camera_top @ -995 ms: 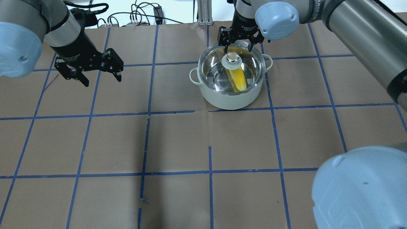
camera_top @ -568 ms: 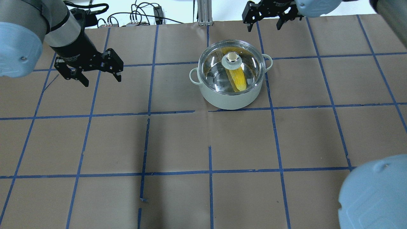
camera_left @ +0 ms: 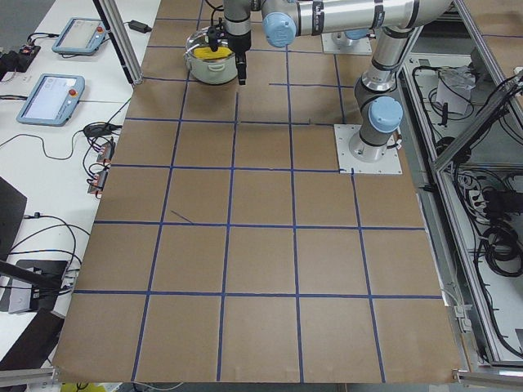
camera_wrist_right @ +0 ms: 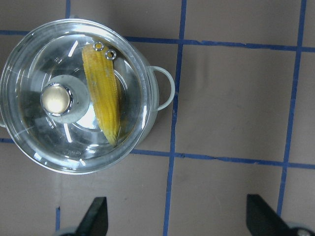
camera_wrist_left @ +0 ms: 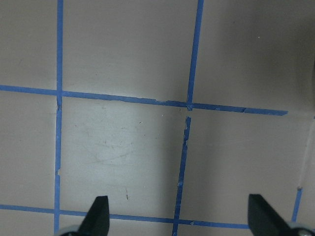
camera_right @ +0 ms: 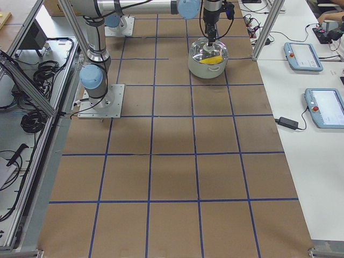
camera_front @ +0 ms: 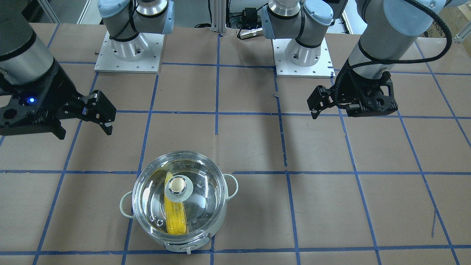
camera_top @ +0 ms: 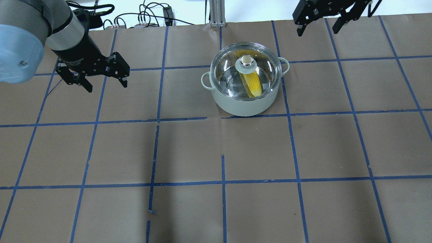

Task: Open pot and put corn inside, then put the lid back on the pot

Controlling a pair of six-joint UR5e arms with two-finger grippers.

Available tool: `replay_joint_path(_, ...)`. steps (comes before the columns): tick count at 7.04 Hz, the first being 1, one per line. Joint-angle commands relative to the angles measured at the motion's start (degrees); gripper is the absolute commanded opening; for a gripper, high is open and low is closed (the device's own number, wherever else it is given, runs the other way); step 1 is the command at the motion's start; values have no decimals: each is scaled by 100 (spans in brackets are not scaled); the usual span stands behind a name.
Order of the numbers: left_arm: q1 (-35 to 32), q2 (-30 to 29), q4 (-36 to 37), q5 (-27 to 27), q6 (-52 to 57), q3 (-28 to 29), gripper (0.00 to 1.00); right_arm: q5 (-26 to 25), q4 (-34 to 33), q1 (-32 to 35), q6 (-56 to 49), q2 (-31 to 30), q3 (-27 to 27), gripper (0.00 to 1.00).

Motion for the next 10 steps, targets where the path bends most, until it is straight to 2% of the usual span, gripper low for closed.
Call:
replay_joint_path(1, 2, 8, 0, 14, -1, 0, 100, 5, 150, -2, 15, -716, 581, 100)
replay_joint_path(3, -7, 0, 0, 14, -1, 1, 100, 31, 254, 16, 111, -1340, 1329, 100)
replay_joint_path(4, -7, 0, 0, 5, -1, -17, 100, 40, 708, 16, 112, -1421, 1454, 100)
replay_joint_path(8, -7, -9, 0, 5, -1, -8, 100, -4, 756, 16, 103, -1449, 1464, 100)
replay_joint_path(10, -7, -9, 0, 5, -1, -8, 100, -354, 530, 16, 41, -1440, 1525, 100)
